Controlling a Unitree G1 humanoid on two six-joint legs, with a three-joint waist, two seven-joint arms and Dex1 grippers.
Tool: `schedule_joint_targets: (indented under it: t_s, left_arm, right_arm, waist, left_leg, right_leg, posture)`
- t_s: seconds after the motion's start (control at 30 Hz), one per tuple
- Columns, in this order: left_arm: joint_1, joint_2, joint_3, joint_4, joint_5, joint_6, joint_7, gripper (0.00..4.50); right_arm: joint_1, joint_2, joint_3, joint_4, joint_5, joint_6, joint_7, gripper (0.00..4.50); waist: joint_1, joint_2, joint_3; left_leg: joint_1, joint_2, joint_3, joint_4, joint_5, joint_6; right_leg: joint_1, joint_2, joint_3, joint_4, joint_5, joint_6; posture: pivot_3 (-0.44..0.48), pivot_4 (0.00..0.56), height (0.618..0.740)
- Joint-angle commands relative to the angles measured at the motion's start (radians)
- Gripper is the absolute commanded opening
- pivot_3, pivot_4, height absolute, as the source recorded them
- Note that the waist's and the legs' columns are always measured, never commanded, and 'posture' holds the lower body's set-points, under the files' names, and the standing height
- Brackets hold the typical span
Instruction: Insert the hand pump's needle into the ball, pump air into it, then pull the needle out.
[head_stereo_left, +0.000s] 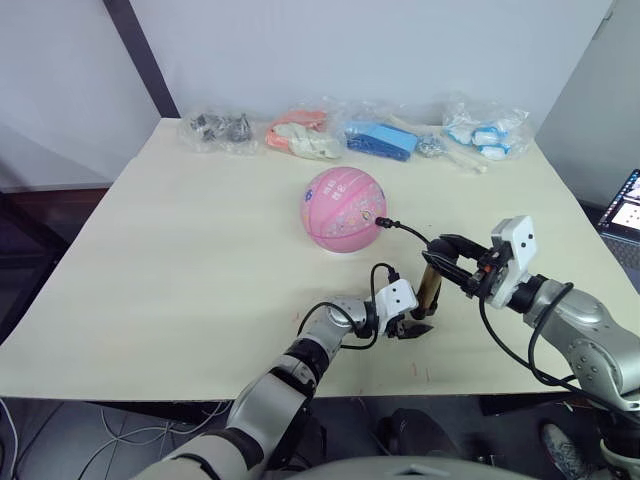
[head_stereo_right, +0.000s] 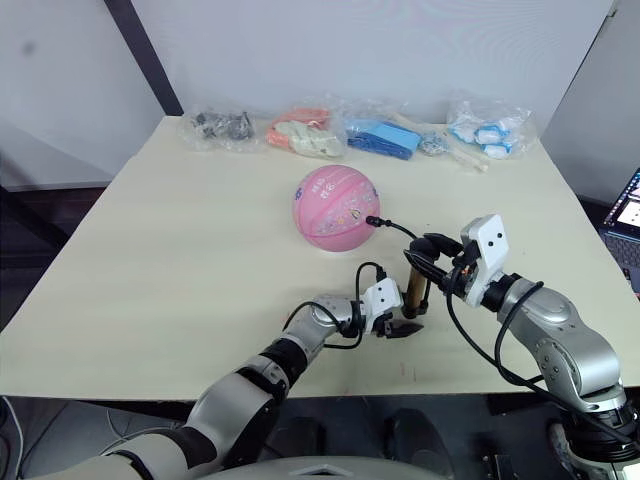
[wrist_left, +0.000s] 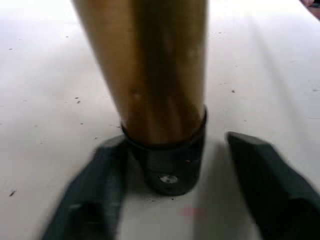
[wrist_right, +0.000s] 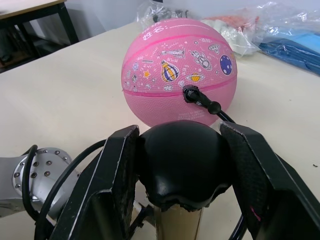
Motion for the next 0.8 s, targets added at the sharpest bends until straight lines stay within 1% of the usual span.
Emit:
schedule_joint_targets:
  t_s: [0.03,0.13,0.23,0.33,0.5,0.63,0.8]
  left_arm:
    - [0.025,0.029,0.037,-0.012,-0.036,0.036,-0.034,4.5]
    - [0.037,0.051,0.055,-0.068,-0.067,0.054,-0.066,4.5]
    - [0.056,0.087,0.076,-0.159,-0.111,0.09,-0.111,4.5]
    - [0.1,0.133,0.092,-0.321,-0.177,0.161,-0.191,4.5]
    - [0.159,0.235,0.123,-0.613,-0.295,0.336,-0.301,4.5]
    - [0.192,0.302,0.138,-0.803,-0.381,0.47,-0.347,4.5]
    - [0.227,0.391,0.164,-0.976,-0.465,0.6,-0.376,4.5]
  right_arm:
    - [0.066,-0.024,0.062,0.141,-0.039,0.15,-0.006,2.06]
    - [0.061,-0.027,0.052,0.135,-0.036,0.155,-0.006,2.06]
    - [0.054,-0.035,0.039,0.125,-0.03,0.163,-0.004,2.06]
    - [0.055,-0.051,0.026,0.108,-0.017,0.167,-0.002,2.06]
    - [0.055,-0.082,0.016,0.079,0.008,0.174,0.001,2.06]
    - [0.05,-0.105,0.004,0.054,0.028,0.183,0.002,2.06]
    - [0.044,-0.141,-0.025,0.003,0.066,0.209,0.005,2.06]
  waist:
    - [0.0,0.0,0.001]
    - [0.001,0.004,0.006]
    - [0.001,0.005,0.009]
    - [0.002,0.009,0.011]
    - [0.014,0.012,0.014]
    - [0.036,0.012,0.014]
    - [0.034,0.014,0.021]
  left_leg:
    - [0.0,0.0,-0.001,0.0,0.0,0.0]
    - [0.0,-0.002,-0.002,0.0,0.0,-0.001]
    - [-0.002,-0.003,-0.002,0.0,-0.001,-0.001]
    - [-0.003,-0.005,-0.002,0.0,0.0,-0.002]
    - [-0.018,-0.007,-0.002,0.001,0.003,-0.007]
    - [-0.022,-0.009,-0.002,0.001,0.003,-0.007]
    - [-0.023,-0.015,-0.005,0.001,0.003,-0.007]
  right_leg:
    - [0.0,-0.001,0.0,0.0,0.0,0.0]
    - [0.0,-0.004,0.0,0.0,-0.002,0.001]
    - [-0.001,-0.004,-0.001,0.0,-0.002,0.004]
    - [-0.006,-0.003,-0.002,-0.001,-0.003,0.005]
    - [-0.018,-0.006,-0.003,-0.001,-0.003,0.007]
    - [-0.021,-0.009,-0.003,-0.001,-0.003,0.008]
    - [-0.021,-0.012,-0.002,-0.001,-0.005,0.011]
  posture:
    - [0.0,0.15,0.74]
    - [0.0,0.15,0.74]
    - [0.0,0.15,0.74]
    - [0.0,0.15,0.74]
    - [0.0,0.15,0.74]
    - [0.0,0.15,0.74]
    - [0.0,0.15,0.74]
